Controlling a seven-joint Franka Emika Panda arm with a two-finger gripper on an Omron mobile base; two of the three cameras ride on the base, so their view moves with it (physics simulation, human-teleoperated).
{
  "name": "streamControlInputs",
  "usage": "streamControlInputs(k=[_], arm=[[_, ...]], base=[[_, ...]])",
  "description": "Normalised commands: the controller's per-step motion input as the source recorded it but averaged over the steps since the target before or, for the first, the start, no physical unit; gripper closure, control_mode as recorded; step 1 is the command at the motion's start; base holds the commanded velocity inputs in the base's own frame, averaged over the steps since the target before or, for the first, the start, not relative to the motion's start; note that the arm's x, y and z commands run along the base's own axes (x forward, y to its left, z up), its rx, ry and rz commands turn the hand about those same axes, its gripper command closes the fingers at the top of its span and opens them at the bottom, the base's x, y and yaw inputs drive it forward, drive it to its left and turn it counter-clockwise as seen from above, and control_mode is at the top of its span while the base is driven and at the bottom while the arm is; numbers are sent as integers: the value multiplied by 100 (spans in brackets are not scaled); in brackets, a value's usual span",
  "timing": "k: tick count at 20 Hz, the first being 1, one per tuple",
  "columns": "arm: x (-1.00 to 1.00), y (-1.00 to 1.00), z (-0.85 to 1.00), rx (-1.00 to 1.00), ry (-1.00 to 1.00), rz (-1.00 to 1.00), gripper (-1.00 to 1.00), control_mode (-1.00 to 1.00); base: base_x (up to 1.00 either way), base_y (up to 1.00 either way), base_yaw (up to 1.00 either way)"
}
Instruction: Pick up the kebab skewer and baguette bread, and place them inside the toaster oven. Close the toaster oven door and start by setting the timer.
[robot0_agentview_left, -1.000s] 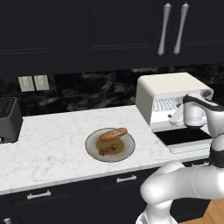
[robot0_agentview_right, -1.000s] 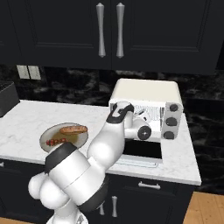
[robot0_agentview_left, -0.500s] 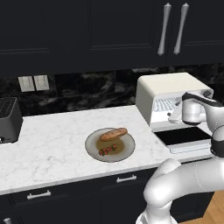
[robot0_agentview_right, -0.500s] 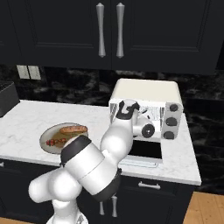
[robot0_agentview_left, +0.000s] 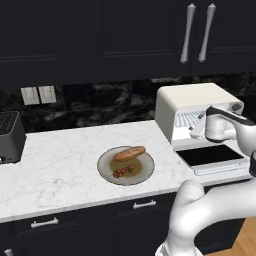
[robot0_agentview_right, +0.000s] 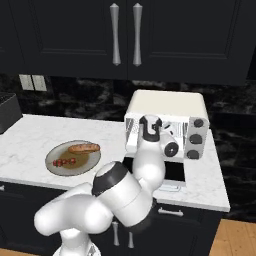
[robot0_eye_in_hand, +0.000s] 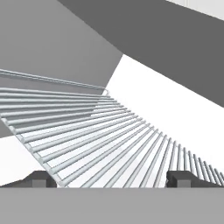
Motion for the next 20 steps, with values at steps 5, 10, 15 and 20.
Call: streamControlInputs(k=[5,10,15,20], arm=[[23,0,-18,-5,0,0,-100,-100],[6,0,-22,-11,2,-3,-100,-100],[0,-1,-18,-5,5,-5,-100,-100],[-4,-4,-17,0,9,-2,-100,-100]], base=[[0,0,0],[0,0,0],[0,0,0],[0,0,0]])
